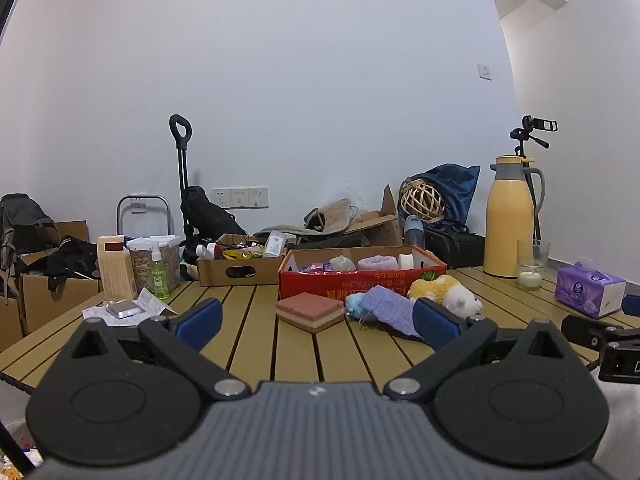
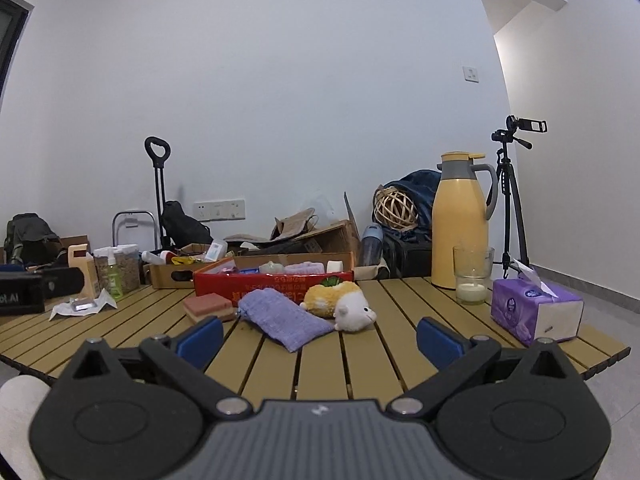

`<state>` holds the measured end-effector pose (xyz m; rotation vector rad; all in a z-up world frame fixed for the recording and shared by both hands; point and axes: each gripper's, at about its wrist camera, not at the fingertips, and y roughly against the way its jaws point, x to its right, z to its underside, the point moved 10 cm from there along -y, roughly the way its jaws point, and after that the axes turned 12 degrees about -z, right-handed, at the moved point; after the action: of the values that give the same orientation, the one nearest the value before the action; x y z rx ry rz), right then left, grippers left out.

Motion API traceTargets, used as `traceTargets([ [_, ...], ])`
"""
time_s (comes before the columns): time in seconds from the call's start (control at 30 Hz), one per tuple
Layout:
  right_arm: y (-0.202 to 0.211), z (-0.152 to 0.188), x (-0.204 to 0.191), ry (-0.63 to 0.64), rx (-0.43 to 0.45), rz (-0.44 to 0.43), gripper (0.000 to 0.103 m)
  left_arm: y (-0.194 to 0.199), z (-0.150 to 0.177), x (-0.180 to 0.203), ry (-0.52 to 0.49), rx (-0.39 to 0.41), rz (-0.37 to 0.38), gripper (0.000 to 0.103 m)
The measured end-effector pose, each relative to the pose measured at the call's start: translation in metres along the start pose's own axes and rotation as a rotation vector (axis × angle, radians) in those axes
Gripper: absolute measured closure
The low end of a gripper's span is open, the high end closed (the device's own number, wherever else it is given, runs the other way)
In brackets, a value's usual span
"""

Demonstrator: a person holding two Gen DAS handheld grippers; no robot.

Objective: Organize soft objects
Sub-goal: 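Move both tools back over the table items, then close both tools together on the purple linen pouch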

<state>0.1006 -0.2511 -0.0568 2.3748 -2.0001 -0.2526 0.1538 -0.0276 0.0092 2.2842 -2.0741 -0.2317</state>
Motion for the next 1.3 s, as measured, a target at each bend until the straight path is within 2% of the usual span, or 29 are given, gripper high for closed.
traceTargets([
  [0.27,-0.011,-0.001,0.008,-0.015,-0.011,-0.004,0.0,-0.02,0.008,0.009,-0.002,-0.036,0.024,0.0],
  [0.47,-0.04,-0.002,0.016,-0.009,-0.037,-0.022,0.002,-0.062,0.013,0.035,0.004,-0.096,0.098,0.0],
  [0.7,-0.097,-0.003,0.037,-0.088,-0.104,-0.062,0.016,-0.132,0.014,0.065,0.018,-0.174,0.178,0.0],
  [0.77,-0.117,-0.001,0.041,-0.111,-0.124,-0.084,0.021,-0.158,0.016,0.073,0.0,-0.2,0.192,0.008],
  [0.83,-0.139,0.007,0.042,-0.128,-0.164,-0.098,0.027,-0.185,0.019,0.081,-0.017,-0.23,0.207,0.022],
  [0.9,-0.163,0.015,0.042,-0.154,-0.207,-0.113,0.029,-0.213,0.022,0.088,-0.017,-0.266,0.225,0.026],
  [1.03,-0.207,0.025,0.036,-0.178,-0.276,-0.156,0.034,-0.272,0.034,0.107,-0.002,-0.354,0.261,0.026],
  [1.17,-0.25,0.031,0.03,-0.153,-0.339,-0.142,0.034,-0.307,0.047,0.12,0.004,-0.401,0.291,0.027],
  [1.2,-0.259,0.033,0.029,-0.148,-0.35,-0.138,0.035,-0.312,0.051,0.123,0.012,-0.424,0.306,0.034],
  [1.27,-0.274,0.038,0.029,-0.145,-0.374,-0.126,0.042,-0.32,0.063,0.126,0.03,-0.492,0.343,0.065],
  [1.3,-0.28,0.041,0.029,-0.142,-0.383,-0.118,0.049,-0.322,0.068,0.127,0.044,-0.52,0.367,0.08],
])
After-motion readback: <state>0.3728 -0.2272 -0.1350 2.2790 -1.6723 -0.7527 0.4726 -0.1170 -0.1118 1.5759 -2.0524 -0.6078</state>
